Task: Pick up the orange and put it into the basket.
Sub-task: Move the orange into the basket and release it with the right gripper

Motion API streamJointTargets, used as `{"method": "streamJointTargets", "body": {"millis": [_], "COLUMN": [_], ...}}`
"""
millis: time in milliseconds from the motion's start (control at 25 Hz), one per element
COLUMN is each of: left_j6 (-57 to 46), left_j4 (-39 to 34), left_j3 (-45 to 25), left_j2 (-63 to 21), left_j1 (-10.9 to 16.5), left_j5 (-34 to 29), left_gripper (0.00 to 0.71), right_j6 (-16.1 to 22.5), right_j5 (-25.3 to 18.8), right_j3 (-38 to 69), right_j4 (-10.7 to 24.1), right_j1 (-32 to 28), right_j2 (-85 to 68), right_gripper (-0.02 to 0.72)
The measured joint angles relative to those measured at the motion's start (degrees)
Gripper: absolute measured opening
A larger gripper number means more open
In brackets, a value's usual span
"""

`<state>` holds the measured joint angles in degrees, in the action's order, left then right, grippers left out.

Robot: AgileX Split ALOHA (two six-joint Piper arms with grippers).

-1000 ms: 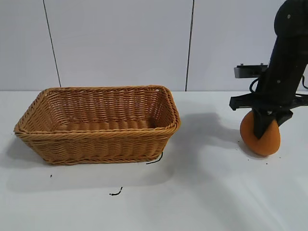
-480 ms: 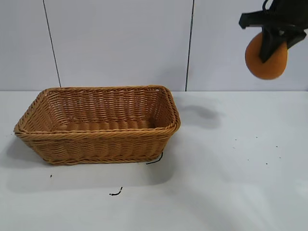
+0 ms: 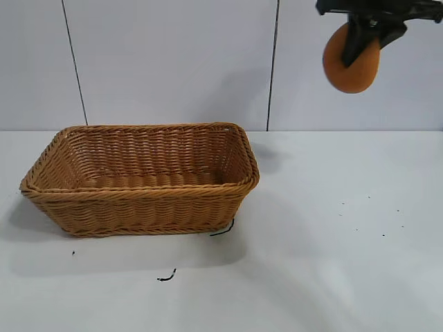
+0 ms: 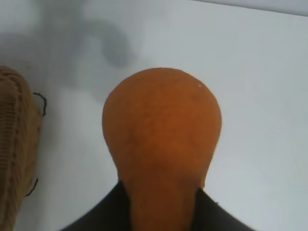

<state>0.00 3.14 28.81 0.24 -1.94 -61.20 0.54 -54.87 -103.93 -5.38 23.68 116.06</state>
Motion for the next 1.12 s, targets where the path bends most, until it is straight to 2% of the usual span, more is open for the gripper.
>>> {"method": "streamJointTargets", "body": {"millis": [280, 480, 640, 680, 720, 760, 880, 920, 1000, 1120], "left_j6": [0.0, 0.0, 0.0, 0.0, 0.0, 0.0, 0.0, 0.0, 0.0, 0.0], "left_j4": [0.0, 0.0, 0.0, 0.0, 0.0, 0.0, 0.0, 0.0, 0.0, 0.0], "left_j3": [0.0, 0.0, 0.0, 0.0, 0.0, 0.0, 0.0, 0.0, 0.0, 0.0], "left_j2": [0.0, 0.0, 0.0, 0.0, 0.0, 0.0, 0.0, 0.0, 0.0, 0.0], "left_j1": [0.0, 0.0, 0.0, 0.0, 0.0, 0.0, 0.0, 0.0, 0.0, 0.0], "left_j5": [0.0, 0.0, 0.0, 0.0, 0.0, 0.0, 0.0, 0.0, -0.1, -0.1], "left_gripper": [0.639, 0.639, 0.639, 0.639, 0.639, 0.639, 0.639, 0.639, 0.639, 0.639], "right_j6": [1.7, 1.9, 1.9, 1.9, 1.9, 1.9, 1.7, 1.5, 1.4, 1.5], "right_j5": [7.1, 10.2, 10.7, 10.8, 10.8, 10.8, 9.7, 8.5, 5.3, -0.3], "right_j3": [0.0, 0.0, 0.0, 0.0, 0.0, 0.0, -0.9, -1.8, -5.0, -11.6], "right_j4": [-0.5, -0.9, -1.9, -2.2, -2.5, -2.7, -2.8, -2.7, -2.4, -0.3], "right_j1": [9.1, 11.0, 11.0, 11.0, 11.0, 11.0, 11.0, 11.0, 11.0, 11.0], "right_j2": [6.7, 11.8, 14.7, 14.9, 15.0, 15.0, 14.6, 14.6, 14.5, 14.5], "right_gripper": [0.097, 0.097, 0.107, 0.134, 0.207, 0.282, 0.568, 0.62, 0.666, 0.687]}}
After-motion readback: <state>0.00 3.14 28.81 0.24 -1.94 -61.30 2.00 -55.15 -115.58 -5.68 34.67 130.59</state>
